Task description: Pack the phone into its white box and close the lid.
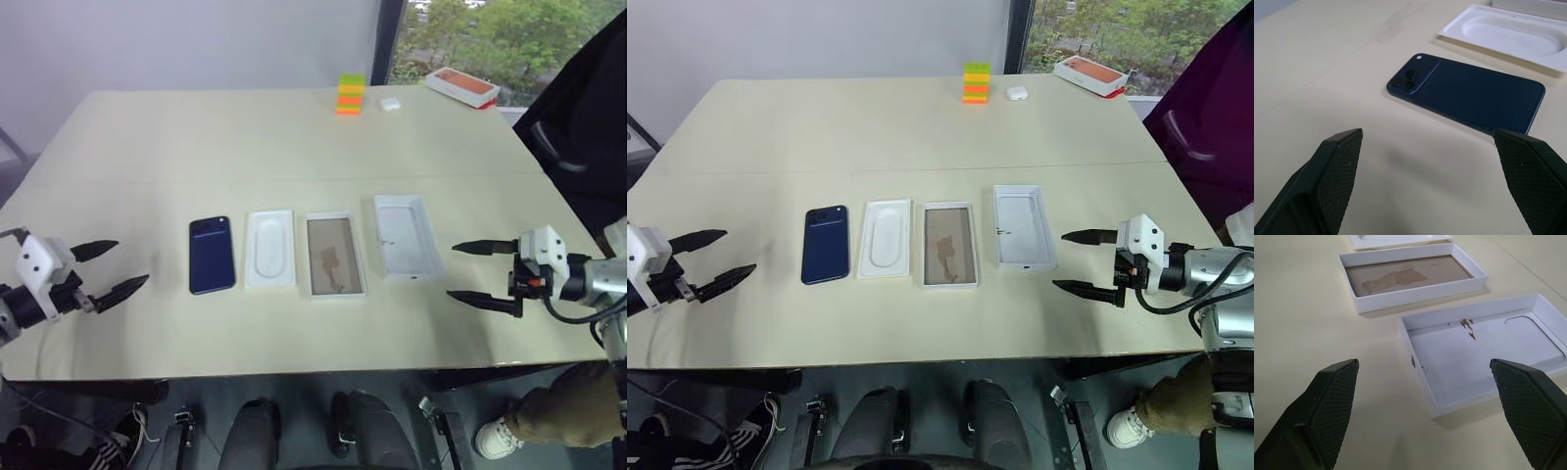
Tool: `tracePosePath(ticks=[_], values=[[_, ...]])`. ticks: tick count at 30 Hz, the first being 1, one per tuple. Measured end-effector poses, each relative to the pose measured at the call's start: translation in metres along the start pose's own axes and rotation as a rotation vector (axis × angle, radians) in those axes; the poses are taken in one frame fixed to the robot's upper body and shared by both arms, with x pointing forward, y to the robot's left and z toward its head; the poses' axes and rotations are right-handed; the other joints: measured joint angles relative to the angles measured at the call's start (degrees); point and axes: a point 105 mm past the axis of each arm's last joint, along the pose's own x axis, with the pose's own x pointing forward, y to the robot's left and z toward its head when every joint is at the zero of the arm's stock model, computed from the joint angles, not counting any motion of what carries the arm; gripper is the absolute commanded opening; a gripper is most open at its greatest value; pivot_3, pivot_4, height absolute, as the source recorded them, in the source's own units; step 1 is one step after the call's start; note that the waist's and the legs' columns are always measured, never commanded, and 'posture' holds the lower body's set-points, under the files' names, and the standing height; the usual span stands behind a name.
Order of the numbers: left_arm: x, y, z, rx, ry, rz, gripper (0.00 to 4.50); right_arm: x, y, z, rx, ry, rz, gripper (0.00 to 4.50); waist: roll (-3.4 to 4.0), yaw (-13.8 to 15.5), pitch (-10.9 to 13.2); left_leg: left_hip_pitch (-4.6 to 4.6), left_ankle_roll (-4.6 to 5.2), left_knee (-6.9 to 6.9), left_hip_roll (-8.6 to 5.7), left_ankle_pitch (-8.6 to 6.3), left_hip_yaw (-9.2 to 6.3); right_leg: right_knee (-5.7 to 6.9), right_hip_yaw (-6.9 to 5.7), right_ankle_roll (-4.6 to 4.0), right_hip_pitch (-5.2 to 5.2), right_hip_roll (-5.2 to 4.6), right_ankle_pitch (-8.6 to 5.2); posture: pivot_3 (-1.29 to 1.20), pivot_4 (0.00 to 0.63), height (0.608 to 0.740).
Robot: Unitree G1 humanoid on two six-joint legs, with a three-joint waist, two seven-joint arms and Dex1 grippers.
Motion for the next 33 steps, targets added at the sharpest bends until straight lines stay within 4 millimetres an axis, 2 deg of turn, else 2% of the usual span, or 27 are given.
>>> tracePosePath(ticks=[6, 15, 33], values=[[0.006, 0.002, 0.010, 0.019, -0.028, 0.000, 4.48, 0.003, -0.002, 0.005, -0.012, -0.004, 0.000, 4.50, 0.00, 0.21, 0.00, 0.01, -0.01, 0.02, -0.01, 0.00, 0.00, 0.00, 0.00, 0.01, 0.03, -0.01, -0.01, 0.00, 0.150, 0.740], [0.013, -0.008, 0.016, -0.054, -0.025, -0.049, 4.48, 0.008, -0.006, 0.010, -0.004, -0.008, -0.017, 4.50, 0.00, 0.18, 0.00, 0.01, -0.01, 0.01, 0.00, 0.00, 0.00, -0.01, 0.01, 0.01, 0.03, -0.01, 0.00, 0.00, 0.150, 0.740], [0.028, -0.022, 0.035, -0.018, -0.089, -0.070, 4.48, 0.012, -0.009, 0.019, -0.021, -0.034, -0.028, 4.50, 0.00, 0.21, 0.00, 0.01, -0.01, 0.01, -0.01, 0.01, -0.02, -0.01, 0.02, -0.01, 0.05, 0.00, 0.01, 0.00, 0.150, 0.740]])
